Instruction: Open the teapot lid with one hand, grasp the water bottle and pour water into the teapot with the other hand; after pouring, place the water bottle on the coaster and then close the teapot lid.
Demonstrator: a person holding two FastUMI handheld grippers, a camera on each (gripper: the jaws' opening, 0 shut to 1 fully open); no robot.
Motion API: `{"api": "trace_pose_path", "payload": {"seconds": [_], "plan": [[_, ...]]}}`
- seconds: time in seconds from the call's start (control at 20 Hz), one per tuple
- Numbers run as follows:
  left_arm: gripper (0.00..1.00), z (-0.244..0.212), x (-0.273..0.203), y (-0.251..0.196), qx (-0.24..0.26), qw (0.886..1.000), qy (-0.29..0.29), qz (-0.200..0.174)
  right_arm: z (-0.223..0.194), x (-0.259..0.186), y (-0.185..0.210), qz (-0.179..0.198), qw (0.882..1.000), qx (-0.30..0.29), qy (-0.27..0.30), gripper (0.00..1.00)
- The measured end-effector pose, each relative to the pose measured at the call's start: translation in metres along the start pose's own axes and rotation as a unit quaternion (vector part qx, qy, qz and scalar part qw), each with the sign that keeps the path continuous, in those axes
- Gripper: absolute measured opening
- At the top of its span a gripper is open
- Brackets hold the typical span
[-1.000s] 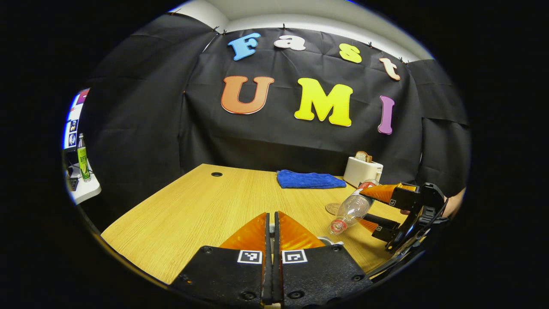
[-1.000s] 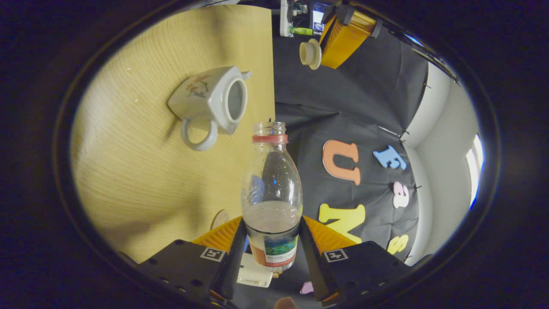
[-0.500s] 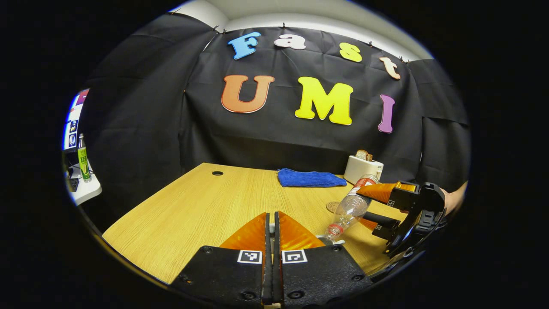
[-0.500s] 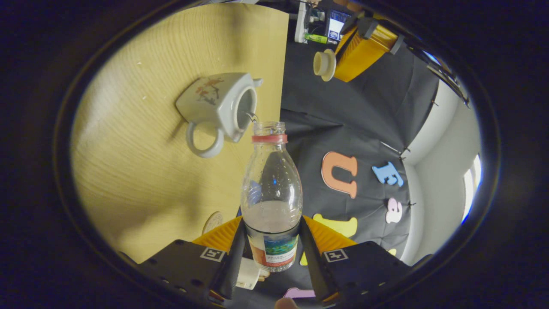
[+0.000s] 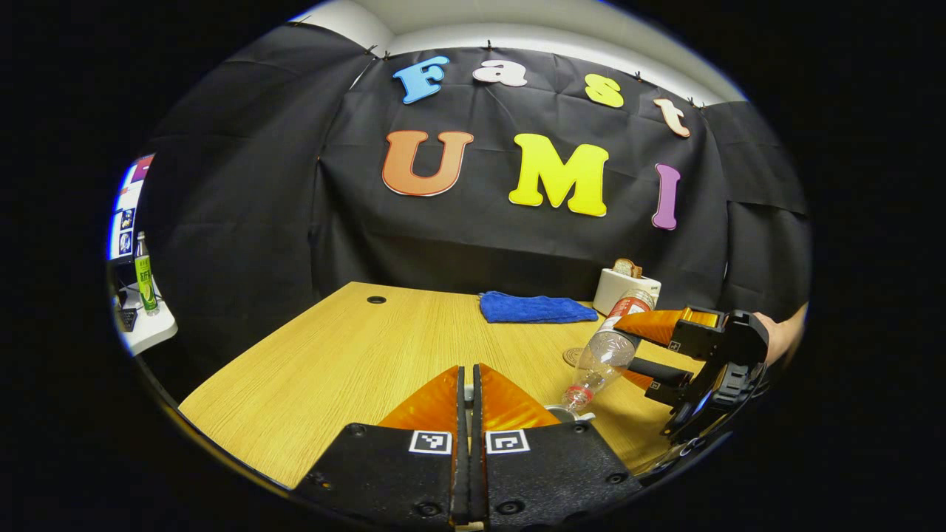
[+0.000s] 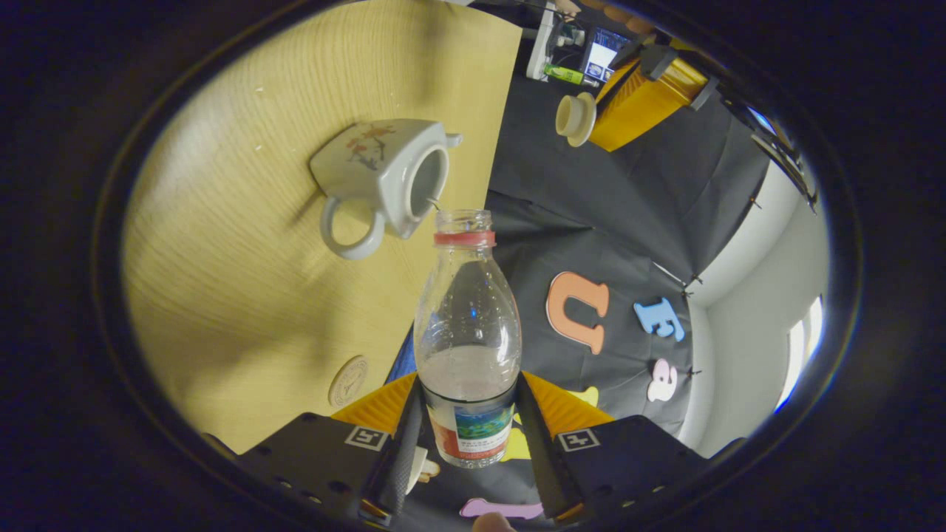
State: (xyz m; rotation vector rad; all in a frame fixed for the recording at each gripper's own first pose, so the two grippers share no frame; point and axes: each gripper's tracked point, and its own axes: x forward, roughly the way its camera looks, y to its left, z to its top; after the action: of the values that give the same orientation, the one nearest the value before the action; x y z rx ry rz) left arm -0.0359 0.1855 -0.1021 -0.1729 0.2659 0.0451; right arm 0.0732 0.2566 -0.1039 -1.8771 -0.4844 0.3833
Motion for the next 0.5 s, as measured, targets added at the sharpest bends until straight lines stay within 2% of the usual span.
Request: {"api": "trace_pose_path", "payload": {"seconds": [0.5], "plan": [[0.03, 0.001, -0.001, -0.002, -0.001, 1.000, -0.001, -0.004, 0.001, 0.003, -0.011, -0.016, 0.999, -0.039, -0.006, 0.68]]}}
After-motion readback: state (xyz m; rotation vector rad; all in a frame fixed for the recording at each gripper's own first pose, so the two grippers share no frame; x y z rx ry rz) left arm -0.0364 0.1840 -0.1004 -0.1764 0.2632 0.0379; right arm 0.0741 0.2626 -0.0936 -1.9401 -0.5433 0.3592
